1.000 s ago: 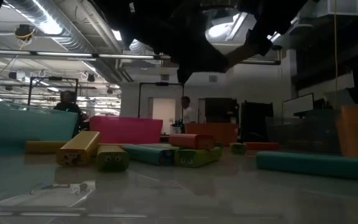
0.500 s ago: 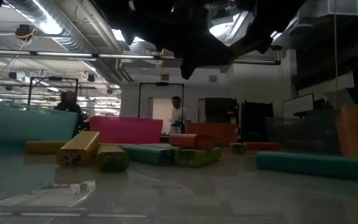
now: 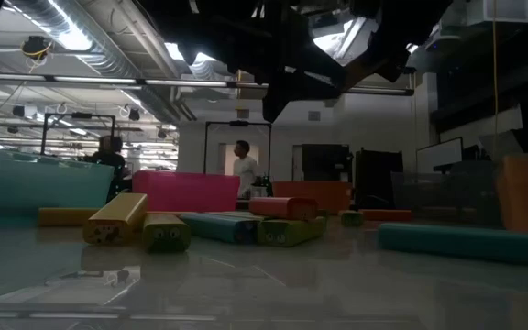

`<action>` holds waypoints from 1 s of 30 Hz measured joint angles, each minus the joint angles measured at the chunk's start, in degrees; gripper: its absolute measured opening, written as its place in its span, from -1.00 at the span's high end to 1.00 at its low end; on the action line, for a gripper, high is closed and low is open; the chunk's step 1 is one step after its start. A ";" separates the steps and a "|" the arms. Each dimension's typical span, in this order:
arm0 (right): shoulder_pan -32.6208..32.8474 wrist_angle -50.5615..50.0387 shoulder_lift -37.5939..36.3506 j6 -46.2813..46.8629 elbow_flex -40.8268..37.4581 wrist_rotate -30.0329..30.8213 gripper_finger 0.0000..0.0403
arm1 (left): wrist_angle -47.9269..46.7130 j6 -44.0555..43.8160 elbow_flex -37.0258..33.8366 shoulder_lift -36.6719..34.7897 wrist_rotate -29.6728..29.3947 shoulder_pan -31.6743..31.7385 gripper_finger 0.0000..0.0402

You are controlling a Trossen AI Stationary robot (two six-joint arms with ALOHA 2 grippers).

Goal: Sort blocks
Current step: Put the brown block into the light orange bin

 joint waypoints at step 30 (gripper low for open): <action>15.48 -32.16 0.00 1.36 0.00 -4.68 0.57 | -58.56 -7.68 0.00 0.00 25.66 -3.05 0.08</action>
